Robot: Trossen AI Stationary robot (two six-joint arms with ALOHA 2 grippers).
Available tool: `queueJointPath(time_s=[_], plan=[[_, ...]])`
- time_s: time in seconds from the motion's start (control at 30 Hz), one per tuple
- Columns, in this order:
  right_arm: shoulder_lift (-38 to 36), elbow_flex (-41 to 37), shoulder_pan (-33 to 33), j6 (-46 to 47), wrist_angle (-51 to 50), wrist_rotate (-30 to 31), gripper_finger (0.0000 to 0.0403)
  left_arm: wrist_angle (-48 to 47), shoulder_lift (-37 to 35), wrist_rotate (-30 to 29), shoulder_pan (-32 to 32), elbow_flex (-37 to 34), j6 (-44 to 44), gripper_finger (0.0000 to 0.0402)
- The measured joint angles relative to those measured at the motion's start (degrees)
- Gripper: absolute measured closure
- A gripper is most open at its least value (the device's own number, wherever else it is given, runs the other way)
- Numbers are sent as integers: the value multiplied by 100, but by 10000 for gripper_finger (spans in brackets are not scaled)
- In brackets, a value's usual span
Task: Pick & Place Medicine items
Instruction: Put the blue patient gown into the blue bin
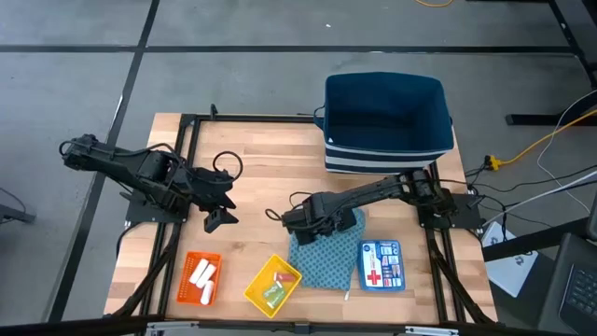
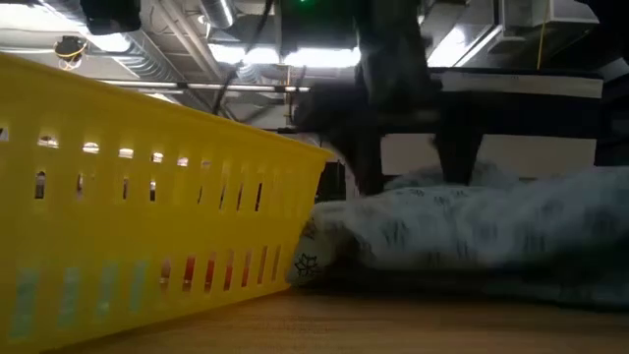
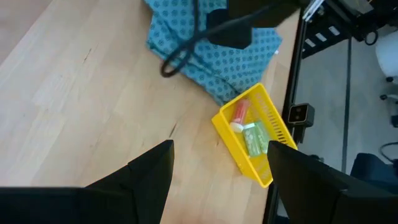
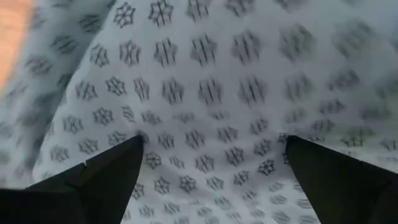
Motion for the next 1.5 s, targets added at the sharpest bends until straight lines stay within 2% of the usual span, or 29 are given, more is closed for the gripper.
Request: queueJointPath(time_s=[0.27, 0.43, 0.53, 0.63, 0.7, 0.9, 1.2, 1.23, 1.33, 1.4, 1.5], plan=[[-92, -1529, 93, 339, 1686, -870, 6, -193, 0, 33, 0, 0, -60, 146], [-109, -1628, 194, 353, 1778, -564, 10, -192, 0, -4, 7, 0, -59, 146], [-111, -1638, 159, 411, 1780, -441, 31, -192, 0, -15, 52, 0, -66, 146], [-111, -1651, 108, 369, 1780, -444, 80, -190, 0, -18, 94, 0, -97, 146], [-111, -1653, 86, 358, 1754, -389, 130, -190, 0, -22, 96, 0, -132, 146], [-112, -1662, 22, 205, 1572, -251, 321, -187, 0, -22, 96, 0, -191, 146], [-142, -1548, 22, 77, 1526, -86, 322, -185, 0, -93, 96, 0, -152, 146], [-134, -1438, 25, 55, 1641, 26, 322, -186, 0, -118, 96, 0, -154, 146], [-51, -882, -4, -176, 2818, 504, 322, -185, 0, -153, 96, 0, -119, 146], [-50, -549, -49, -335, 2503, 748, 322, -190, -3, -164, 96, 0, -106, 146], [-53, 253, -111, -498, 2651, 1131, 322, -177, -6, -167, 96, -4, -58, 146]])
